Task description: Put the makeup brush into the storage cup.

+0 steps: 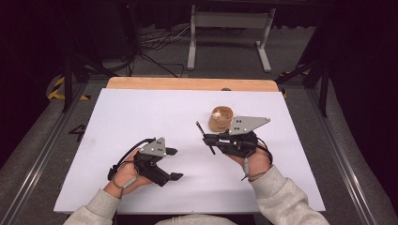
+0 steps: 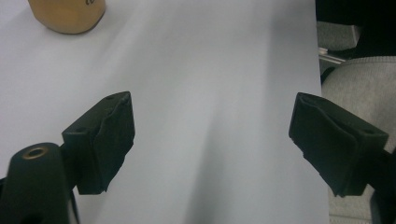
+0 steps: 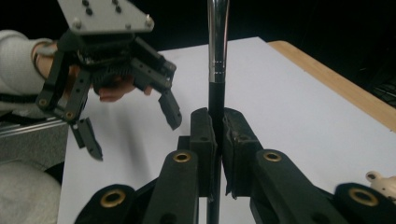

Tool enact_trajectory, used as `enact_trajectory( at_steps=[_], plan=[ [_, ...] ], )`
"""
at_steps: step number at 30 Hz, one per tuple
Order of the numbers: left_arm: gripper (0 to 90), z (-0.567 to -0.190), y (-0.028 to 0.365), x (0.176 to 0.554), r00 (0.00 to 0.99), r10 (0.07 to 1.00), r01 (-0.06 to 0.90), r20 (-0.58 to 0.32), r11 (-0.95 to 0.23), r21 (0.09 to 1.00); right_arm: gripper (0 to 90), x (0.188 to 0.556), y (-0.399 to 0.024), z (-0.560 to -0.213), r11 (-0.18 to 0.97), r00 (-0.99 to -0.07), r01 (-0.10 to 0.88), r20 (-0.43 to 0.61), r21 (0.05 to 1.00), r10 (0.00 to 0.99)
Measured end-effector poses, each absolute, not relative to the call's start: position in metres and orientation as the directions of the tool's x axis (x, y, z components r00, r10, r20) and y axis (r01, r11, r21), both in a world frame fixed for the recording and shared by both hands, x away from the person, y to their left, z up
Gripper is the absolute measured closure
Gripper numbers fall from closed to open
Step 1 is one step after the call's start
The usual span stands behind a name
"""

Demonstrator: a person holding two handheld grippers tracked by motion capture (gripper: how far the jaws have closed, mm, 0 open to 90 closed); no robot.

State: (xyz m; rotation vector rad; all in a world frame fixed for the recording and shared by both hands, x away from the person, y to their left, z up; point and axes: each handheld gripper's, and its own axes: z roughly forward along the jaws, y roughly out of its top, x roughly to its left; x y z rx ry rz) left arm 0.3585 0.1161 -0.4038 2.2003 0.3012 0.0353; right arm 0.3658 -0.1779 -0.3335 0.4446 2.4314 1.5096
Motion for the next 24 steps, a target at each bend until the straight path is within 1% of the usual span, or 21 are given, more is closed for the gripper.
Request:
enact_trajectory(
  at_steps=[3,6,10,14,19,24],
  plan=[
    [13.0,-0.405,0.117,0.359,0.968,0.238,0.207,-0.082,-0.564,0.799,83.9,0.368,-0.178,-0.332,0.402,-0.919,0.125,-0.047,0.907,0.392],
    [11.5,-0.406,0.119,0.358,0.97,0.226,0.204,-0.092,-0.543,0.814,83.9,0.371,-0.178,-0.332,0.382,-0.908,0.12,-0.055,0.916,0.415],
    [6.6,-0.411,0.119,0.357,0.967,0.237,0.209,-0.093,-0.532,0.821,83.9,0.378,-0.178,-0.333,0.338,-0.883,0.122,-0.053,0.933,0.466],
    [6.2,-0.413,0.12,0.356,0.966,0.243,0.209,-0.09,-0.529,0.823,83.9,0.383,-0.177,-0.333,0.308,-0.869,0.13,-0.041,0.942,0.492],
    [5.6,-0.416,0.121,0.357,0.963,0.245,0.222,-0.108,-0.505,0.834,83.9,0.391,-0.177,-0.333,0.277,-0.841,0.129,-0.044,0.952,0.54],
    [3.6,-0.419,0.123,0.357,0.96,0.26,0.227,-0.107,-0.489,0.842,83.9,0.399,-0.179,-0.333,0.255,-0.815,0.128,-0.045,0.959,0.578]
  ],
)
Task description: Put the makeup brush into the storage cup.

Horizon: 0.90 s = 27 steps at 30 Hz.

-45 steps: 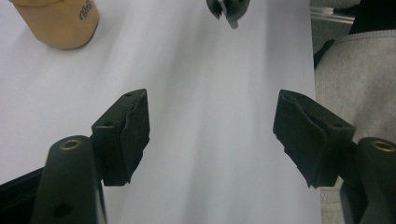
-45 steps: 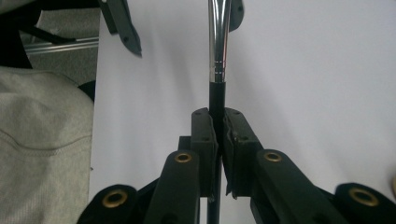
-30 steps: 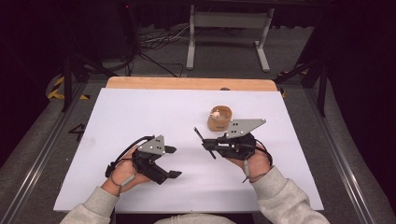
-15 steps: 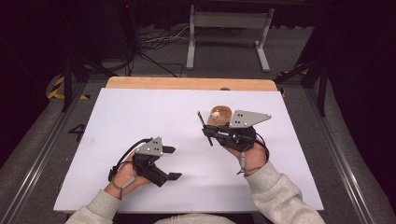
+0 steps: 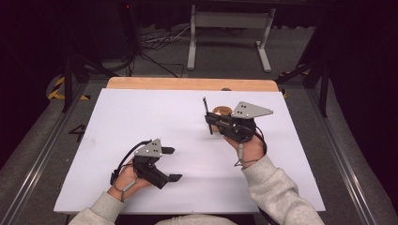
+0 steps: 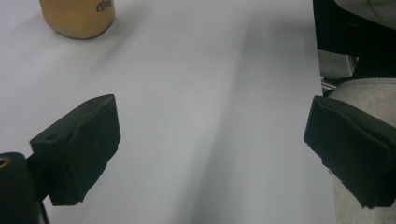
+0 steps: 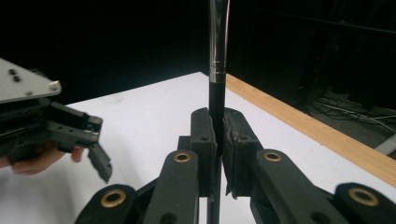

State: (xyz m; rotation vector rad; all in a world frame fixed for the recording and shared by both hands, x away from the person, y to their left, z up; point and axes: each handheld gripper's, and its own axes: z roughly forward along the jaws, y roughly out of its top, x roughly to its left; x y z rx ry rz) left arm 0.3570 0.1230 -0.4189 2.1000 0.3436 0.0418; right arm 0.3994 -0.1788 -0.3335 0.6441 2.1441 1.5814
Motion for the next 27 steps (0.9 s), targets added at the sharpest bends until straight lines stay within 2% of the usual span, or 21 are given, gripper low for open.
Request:
enact_trajectory(
  at_steps=[16,27],
  plan=[
    [0.0,-0.425,0.128,0.357,0.94,0.319,0.259,-0.117,-0.45,0.855,83.9,0.421,-0.188,-0.327,0.205,-0.734,0.121,-0.052,0.971,0.678],
    [0.0,-0.425,0.132,0.357,0.933,0.34,0.267,-0.122,-0.422,0.866,83.9,0.44,-0.198,-0.331,0.182,-0.646,0.132,-0.055,0.974,0.762]
  ],
)
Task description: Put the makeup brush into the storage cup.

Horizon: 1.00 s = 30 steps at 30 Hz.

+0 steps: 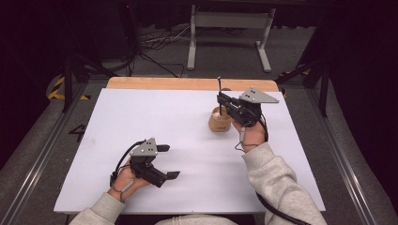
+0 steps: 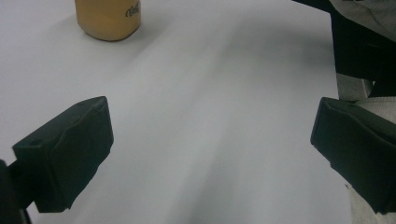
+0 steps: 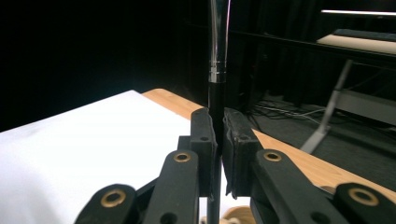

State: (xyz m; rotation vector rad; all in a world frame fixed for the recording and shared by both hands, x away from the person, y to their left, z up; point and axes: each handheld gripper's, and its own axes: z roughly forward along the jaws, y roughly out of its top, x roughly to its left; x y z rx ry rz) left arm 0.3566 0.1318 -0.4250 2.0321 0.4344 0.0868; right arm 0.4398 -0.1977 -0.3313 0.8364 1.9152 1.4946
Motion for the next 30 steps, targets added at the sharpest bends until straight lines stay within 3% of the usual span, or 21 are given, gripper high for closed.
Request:
enact_trajectory(
  at_steps=[10,30],
  plan=[
    [0.0,-0.424,0.135,0.357,0.92,0.374,0.279,-0.119,-0.409,0.869,83.8,0.451,-0.202,-0.338,0.165,-0.583,0.123,-0.063,0.979,0.81],
    [0.0,-0.424,0.14,0.358,0.908,0.407,0.28,-0.101,-0.409,0.869,83.7,0.475,-0.213,-0.364,0.153,-0.553,0.151,-0.045,0.977,0.832]
  ],
)
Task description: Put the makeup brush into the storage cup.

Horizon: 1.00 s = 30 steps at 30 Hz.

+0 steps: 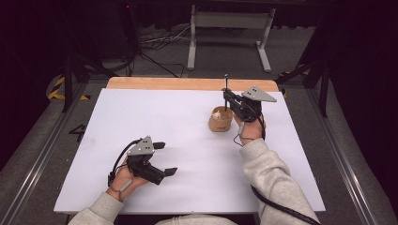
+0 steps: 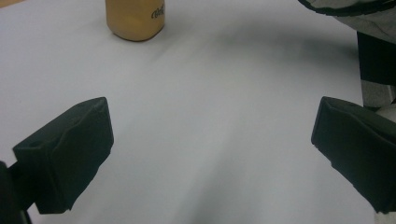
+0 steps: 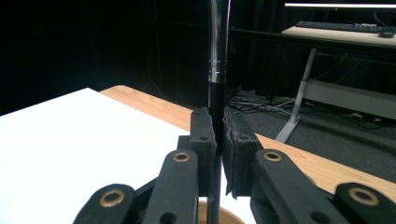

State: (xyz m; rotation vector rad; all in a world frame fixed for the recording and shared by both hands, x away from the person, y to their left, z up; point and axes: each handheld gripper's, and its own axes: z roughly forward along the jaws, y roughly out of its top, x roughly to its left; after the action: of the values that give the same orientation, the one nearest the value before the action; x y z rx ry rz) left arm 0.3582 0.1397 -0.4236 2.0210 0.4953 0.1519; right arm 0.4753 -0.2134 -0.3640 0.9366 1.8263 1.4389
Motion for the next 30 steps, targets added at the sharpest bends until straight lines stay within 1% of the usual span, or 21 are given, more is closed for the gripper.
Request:
enact_trajectory(
  at_steps=[6,22,30],
  plan=[
    [0.0,-0.424,0.139,0.358,0.908,0.406,0.283,-0.103,-0.411,0.867,83.6,0.479,-0.215,-0.377,0.167,-0.548,0.18,-0.042,0.969,0.835],
    [0.0,-0.423,0.14,0.359,0.91,0.401,0.279,-0.105,-0.405,0.871,83.4,0.483,-0.218,-0.394,0.165,-0.547,0.235,-0.01,0.958,0.837],
    [0.0,-0.423,0.141,0.358,0.909,0.398,0.289,-0.122,-0.393,0.873,82.5,0.484,-0.219,-0.401,0.164,-0.556,0.26,0.009,0.952,0.831]
  ],
)
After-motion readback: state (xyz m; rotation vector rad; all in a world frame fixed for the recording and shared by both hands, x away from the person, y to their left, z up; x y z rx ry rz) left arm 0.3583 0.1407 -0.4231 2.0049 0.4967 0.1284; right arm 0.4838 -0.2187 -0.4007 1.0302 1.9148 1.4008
